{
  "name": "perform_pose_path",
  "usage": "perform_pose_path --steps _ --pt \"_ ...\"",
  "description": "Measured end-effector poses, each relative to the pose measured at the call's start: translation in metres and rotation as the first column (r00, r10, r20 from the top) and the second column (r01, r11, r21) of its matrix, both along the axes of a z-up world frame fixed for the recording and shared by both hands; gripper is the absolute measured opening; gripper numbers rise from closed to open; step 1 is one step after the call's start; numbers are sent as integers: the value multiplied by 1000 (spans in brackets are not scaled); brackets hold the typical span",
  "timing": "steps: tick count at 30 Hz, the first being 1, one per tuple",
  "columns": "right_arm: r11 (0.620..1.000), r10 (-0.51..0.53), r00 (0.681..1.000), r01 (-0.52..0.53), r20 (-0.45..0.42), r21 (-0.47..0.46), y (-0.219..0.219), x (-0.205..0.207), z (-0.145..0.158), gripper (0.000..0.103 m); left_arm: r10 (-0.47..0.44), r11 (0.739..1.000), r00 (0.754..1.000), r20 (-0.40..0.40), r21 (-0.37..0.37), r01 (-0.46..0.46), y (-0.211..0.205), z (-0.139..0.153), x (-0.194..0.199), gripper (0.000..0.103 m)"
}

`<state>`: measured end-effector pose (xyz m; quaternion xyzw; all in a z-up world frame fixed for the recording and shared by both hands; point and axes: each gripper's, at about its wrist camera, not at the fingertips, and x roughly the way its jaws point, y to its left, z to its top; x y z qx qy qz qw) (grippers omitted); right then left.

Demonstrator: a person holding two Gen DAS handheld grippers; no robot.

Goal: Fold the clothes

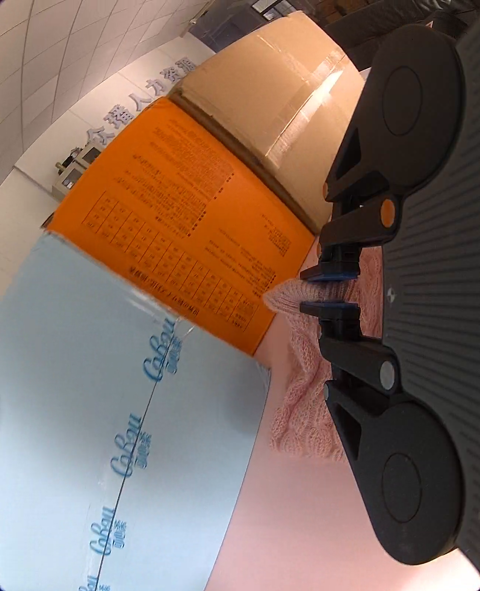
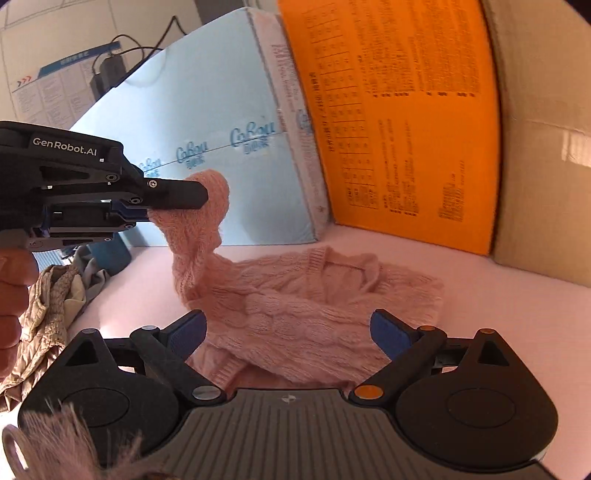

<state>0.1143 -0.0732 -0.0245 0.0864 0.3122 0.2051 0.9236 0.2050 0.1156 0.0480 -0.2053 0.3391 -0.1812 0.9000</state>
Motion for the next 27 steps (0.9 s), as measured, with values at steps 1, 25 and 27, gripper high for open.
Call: perform_pose_path --steps 1,25,27 --pt "1000 -29 999 29 -13 5 -9 -4 -4 96 -39 999 999 -15 12 39 -13 -7 6 10" --pt "980 -57 994 74 -96 183 -39 28 -4 59 120 886 983 136 432 -168 24 -39 -12 69" --pt "981 -80 990 98 -116 166 -37 38 -7 59 107 859 986 124 488 -155 16 -46 -6 68"
